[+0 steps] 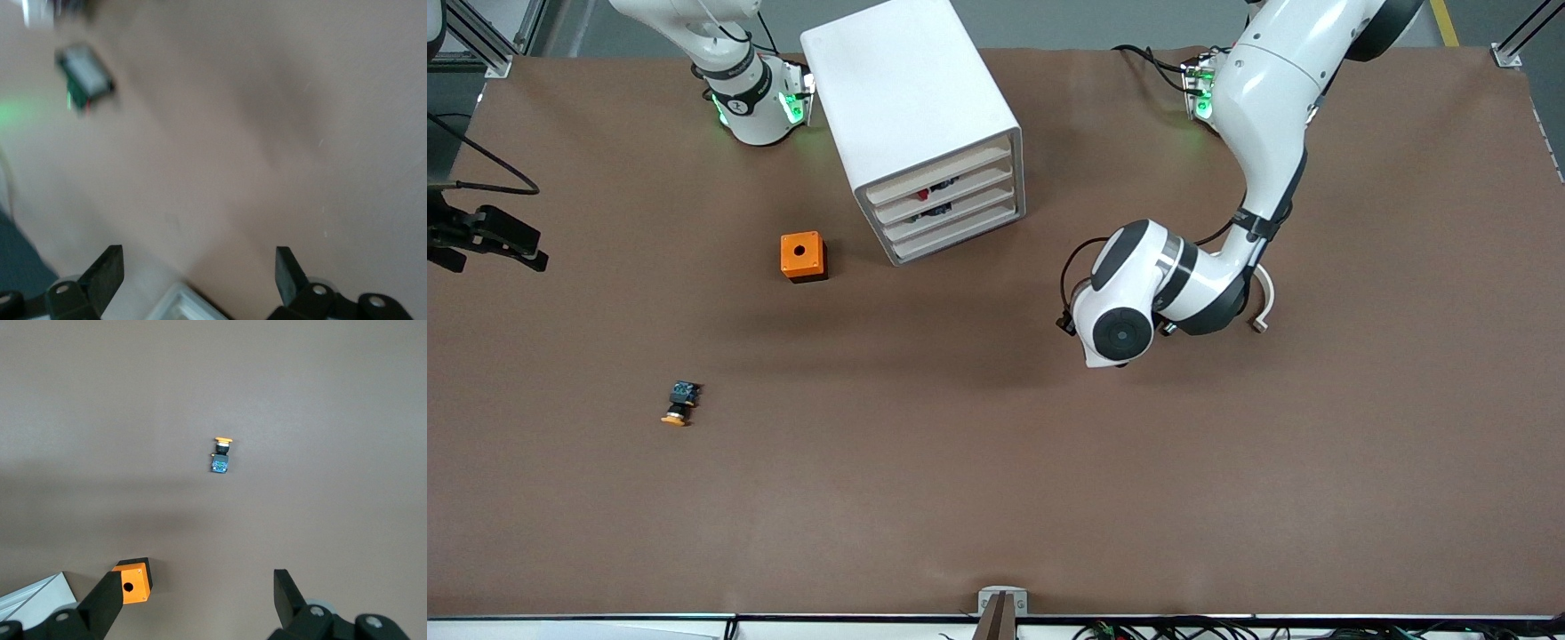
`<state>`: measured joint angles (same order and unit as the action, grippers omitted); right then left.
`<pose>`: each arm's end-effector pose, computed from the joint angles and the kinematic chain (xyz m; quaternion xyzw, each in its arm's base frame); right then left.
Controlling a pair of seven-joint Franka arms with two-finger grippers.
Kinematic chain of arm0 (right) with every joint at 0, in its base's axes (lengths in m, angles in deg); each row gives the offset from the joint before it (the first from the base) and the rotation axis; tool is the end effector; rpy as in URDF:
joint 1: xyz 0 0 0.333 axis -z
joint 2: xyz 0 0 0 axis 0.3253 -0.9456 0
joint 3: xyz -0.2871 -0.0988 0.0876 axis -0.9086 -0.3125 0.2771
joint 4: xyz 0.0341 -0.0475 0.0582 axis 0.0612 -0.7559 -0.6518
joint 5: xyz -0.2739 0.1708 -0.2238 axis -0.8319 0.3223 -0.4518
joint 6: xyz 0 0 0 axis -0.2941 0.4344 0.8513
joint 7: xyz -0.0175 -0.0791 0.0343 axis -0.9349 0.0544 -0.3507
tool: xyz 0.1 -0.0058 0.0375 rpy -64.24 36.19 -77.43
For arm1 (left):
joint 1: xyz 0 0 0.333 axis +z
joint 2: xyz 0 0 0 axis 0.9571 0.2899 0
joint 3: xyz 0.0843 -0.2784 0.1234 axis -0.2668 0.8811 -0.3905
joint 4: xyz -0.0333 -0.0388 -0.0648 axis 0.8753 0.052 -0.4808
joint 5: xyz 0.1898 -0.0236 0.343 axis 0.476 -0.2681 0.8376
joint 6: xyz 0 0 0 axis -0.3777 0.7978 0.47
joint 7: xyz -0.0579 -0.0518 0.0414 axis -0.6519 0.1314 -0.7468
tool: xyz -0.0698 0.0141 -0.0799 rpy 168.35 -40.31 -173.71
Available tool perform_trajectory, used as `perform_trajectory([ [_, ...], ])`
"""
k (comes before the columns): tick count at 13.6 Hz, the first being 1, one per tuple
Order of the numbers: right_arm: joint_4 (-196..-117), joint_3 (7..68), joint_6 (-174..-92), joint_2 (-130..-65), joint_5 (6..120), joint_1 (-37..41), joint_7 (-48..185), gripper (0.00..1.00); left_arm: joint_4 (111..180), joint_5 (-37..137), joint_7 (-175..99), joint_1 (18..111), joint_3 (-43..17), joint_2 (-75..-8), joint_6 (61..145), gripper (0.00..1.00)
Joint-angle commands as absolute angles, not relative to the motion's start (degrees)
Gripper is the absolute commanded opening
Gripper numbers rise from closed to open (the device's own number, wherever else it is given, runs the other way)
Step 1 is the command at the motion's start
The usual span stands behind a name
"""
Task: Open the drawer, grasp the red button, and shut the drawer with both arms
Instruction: 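Hook the left gripper onto the middle drawer's handle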
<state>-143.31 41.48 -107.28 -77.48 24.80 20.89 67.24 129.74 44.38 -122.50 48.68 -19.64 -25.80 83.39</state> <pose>0.5730 -0.0328 0.6278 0.9999 0.0033 0.0074 0.0087 0.5348 -0.3967 0.2442 -0.8230 -0.4845 0.2714 0.1195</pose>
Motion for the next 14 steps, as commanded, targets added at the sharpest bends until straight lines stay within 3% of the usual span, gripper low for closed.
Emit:
perform_trajectory([
  [1,-144.0,41.8,-107.4,-76.8,24.2,21.1,67.3,1.00,129.1,37.9,-130.5,47.4,-20.0,-25.5,82.1,1.00],
  [7,-144.0,41.7,-107.1,-77.0,24.2,21.1,67.6,1.00,129.2,21.0,-152.0,47.5,-20.1,-22.5,77.2,0.99],
  [14,-144.0,41.7,-107.4,-77.0,24.2,21.1,67.8,1.00,129.0,9.2,-167.0,46.5,-19.9,-19.6,72.5,0.75],
])
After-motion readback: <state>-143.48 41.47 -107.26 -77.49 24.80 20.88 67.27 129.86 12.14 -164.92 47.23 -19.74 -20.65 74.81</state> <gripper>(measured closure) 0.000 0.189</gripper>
